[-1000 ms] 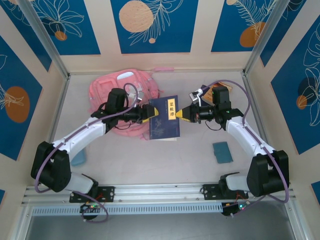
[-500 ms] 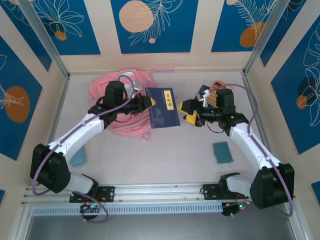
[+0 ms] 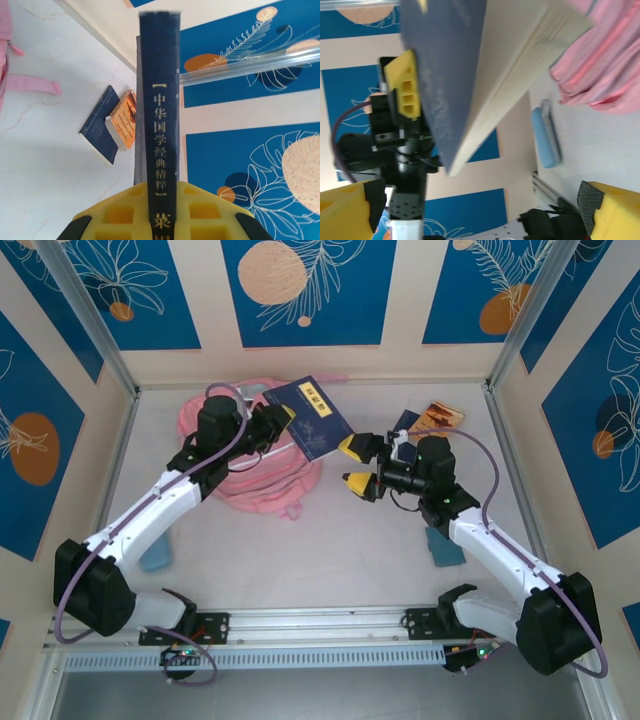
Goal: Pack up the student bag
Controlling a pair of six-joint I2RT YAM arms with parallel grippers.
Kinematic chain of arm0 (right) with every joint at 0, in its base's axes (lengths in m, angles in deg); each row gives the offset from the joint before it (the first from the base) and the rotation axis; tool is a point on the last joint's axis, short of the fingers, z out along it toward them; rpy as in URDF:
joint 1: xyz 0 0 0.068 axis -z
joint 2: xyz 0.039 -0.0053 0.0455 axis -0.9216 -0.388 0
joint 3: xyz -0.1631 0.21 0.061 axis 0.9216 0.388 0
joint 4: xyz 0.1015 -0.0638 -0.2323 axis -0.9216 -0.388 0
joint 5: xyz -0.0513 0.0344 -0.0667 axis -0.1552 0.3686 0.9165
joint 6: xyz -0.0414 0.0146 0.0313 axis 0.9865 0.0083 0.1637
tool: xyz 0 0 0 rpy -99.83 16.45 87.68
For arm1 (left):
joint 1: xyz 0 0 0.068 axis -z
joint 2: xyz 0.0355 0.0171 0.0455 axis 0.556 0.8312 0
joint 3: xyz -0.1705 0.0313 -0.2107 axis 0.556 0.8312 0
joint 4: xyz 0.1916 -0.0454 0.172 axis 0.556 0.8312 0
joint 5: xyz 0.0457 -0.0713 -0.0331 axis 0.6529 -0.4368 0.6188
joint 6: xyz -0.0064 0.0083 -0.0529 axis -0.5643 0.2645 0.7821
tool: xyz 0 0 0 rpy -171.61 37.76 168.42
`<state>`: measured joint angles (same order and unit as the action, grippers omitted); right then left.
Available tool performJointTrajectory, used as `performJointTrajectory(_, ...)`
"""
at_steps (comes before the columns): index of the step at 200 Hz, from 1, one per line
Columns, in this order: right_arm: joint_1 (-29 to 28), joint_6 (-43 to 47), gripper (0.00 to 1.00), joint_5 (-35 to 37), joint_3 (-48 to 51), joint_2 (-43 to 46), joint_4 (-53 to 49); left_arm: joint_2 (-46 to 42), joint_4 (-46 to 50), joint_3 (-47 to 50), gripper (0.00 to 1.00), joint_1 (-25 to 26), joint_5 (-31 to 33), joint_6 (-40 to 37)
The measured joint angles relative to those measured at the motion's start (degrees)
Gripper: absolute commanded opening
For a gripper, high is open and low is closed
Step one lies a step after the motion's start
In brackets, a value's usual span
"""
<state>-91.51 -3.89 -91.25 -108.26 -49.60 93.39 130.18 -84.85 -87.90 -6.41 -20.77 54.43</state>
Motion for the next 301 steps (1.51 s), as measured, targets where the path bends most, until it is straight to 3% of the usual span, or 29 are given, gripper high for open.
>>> performJointTrajectory(71, -5.5, -8.7, 0.99, 8.8, -2.6, -5.6, 8.1, -2.4, -2.1, 3.3, 0.00, 0.0, 2.4, 7.8)
performJointTrajectory(132, -6.0, -11.8, 0.82, 10.5, -5.4, -13.4, 12.6, -2.5, -3.0, 3.7, 0.00, 0.0, 2.6, 11.8)
performJointTrajectory(154, -6.0, -12.3, 0.73, 10.6, -5.5, -14.0, 13.7, -2.5, -2.9, 3.7, 0.00, 0.0, 2.6, 12.2)
performJointTrajectory(249, -2.3, -10.3, 0.10, 10.6, -3.0, -10.3, 11.0, -2.5, -1.3, 5.9, 0.00, 0.1, 2.1, 13.0)
performJointTrajectory(261, -1.8, -8.9, 0.06, 9.6, -2.9, -10.0, 9.5, -2.5, -0.3, 5.9, 0.11, 0.2, 1.7, 12.3)
performJointTrajectory(291, 0.6, -2.7, 0.00, 8.0, -2.6, -8.0, 3.6, -2.4, 5.4, 5.9, 0.57, 0.7, 0.9, 6.3)
performJointTrajectory(301, 2.3, 0.0, 0.00, 8.0, -2.5, -7.1, 0.8, -2.4, 8.1, 6.0, 0.68, 0.7, 1.6, 4.2)
